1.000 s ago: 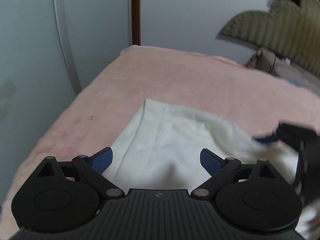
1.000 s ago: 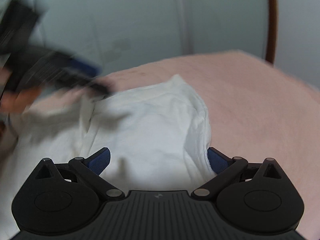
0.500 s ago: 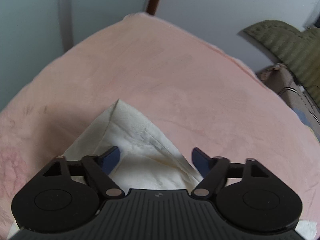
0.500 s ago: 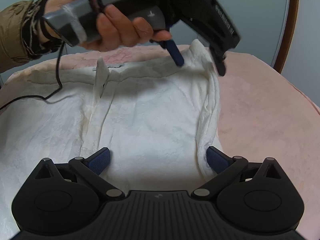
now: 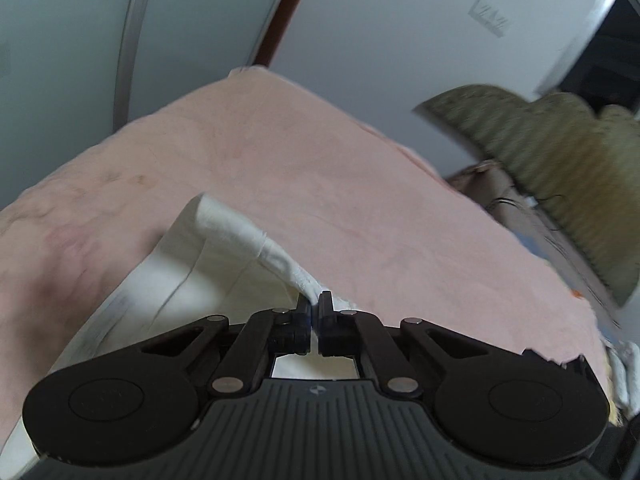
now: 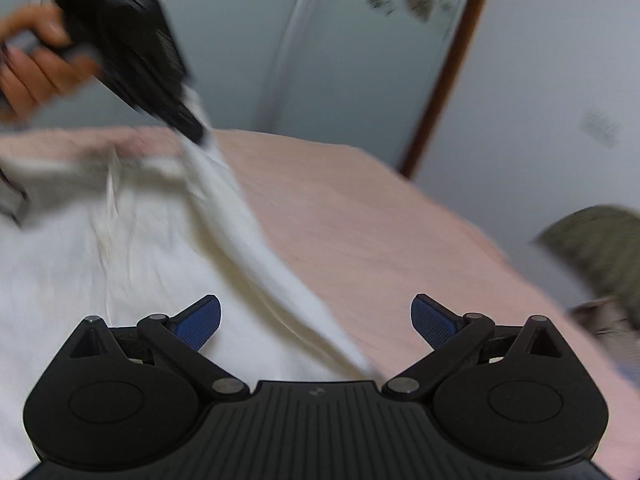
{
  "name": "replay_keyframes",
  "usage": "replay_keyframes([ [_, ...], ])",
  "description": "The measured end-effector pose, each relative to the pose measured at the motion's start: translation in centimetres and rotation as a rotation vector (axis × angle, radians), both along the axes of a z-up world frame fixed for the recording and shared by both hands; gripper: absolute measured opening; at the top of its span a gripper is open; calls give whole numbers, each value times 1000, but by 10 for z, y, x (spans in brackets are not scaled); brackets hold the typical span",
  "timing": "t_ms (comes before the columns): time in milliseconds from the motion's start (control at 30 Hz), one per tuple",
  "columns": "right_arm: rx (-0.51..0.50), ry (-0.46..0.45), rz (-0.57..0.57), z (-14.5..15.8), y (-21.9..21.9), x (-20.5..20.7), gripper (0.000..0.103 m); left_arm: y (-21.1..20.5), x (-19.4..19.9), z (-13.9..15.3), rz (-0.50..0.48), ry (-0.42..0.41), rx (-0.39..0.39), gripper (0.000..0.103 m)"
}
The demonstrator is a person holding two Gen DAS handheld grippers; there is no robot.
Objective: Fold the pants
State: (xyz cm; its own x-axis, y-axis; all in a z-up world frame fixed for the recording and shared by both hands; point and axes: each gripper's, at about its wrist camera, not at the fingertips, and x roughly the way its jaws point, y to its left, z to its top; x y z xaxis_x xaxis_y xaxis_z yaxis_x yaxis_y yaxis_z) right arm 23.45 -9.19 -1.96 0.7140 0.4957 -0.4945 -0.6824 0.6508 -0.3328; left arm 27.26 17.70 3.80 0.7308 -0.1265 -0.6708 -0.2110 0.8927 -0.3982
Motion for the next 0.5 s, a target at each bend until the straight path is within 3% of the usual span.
replay_keyframes([
  [67,-40,-39,-29,-1,-10,-23,101,1,-30,5,-24,-33,-5,3],
  [133,-92,-83,-44,-5,-15,-44,88,-1,-57,8,-39,-63,23,3],
  [200,-152,-122,-84,-12,-20,-58,52,-8,-77,9,-50,-85,69,3],
  [233,-168,-122,-95,-15,-21,-62,48,-13,-86,9,-59,-88,98,4],
  [300,-183,-74,-102,-20,-24,-61,28,-20,-96,8,-69,-91,131,4],
  [367,-219,-91,-124,-24,-24,-63,12,-22,-103,7,-71,-86,140,4],
  [500,-235,-113,-147,-18,-25,-85,7,-22,-111,15,-97,-101,171,4],
])
